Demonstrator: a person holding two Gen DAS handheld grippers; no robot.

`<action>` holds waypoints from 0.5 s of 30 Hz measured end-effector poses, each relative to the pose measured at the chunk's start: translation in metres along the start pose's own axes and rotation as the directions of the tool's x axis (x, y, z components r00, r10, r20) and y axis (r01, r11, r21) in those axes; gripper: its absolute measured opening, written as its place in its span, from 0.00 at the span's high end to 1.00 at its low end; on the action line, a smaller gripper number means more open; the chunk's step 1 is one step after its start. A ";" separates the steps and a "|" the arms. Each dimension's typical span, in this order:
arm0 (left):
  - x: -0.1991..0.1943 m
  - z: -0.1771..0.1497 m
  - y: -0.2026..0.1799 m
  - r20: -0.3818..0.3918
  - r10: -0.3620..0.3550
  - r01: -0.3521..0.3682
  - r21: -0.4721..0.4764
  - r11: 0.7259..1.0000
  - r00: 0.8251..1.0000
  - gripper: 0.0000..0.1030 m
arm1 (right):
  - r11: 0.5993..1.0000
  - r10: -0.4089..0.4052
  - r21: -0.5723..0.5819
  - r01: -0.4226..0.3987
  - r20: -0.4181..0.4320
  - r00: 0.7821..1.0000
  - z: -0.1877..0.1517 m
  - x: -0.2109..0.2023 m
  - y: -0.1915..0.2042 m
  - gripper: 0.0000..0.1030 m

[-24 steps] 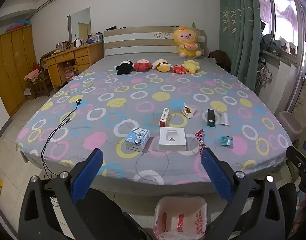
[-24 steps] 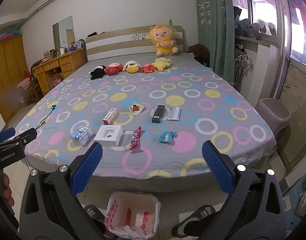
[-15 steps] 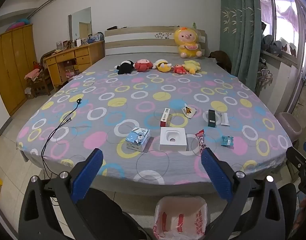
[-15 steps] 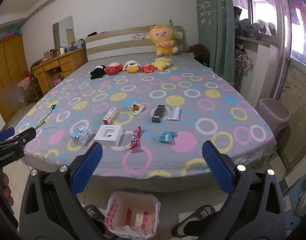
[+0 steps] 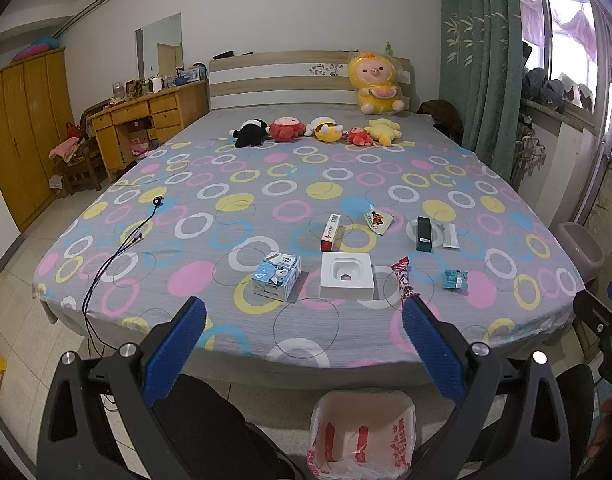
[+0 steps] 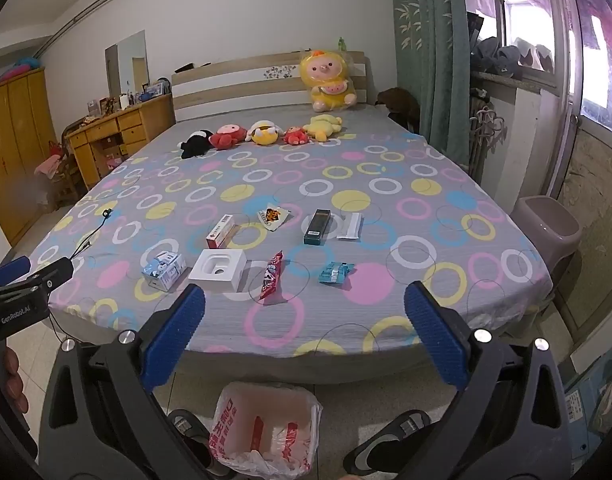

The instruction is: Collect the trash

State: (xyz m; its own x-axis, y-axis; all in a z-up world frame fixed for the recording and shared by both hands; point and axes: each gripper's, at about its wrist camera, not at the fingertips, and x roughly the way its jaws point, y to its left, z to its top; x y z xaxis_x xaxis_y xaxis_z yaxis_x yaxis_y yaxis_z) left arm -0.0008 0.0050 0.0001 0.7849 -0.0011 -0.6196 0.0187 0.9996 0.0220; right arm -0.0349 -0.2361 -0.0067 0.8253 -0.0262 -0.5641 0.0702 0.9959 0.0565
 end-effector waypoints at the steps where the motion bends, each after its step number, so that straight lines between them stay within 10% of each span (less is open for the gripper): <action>1: 0.002 -0.003 -0.001 0.001 0.000 0.000 0.001 1.000 1.000 0.06 | 1.000 0.000 0.000 0.000 0.000 1.000 0.000 0.000 0.000 0.05; 15: 0.005 -0.006 0.002 0.000 0.002 -0.002 0.002 1.000 1.000 0.06 | 1.000 0.000 0.001 0.000 -0.001 1.000 0.000 0.000 0.000 0.05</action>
State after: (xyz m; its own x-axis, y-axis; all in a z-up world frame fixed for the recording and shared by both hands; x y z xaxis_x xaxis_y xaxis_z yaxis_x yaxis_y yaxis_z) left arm -0.0005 0.0071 -0.0078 0.7850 0.0010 -0.6196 0.0180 0.9995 0.0245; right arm -0.0347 -0.2361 -0.0072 0.8245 -0.0264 -0.5652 0.0709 0.9958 0.0571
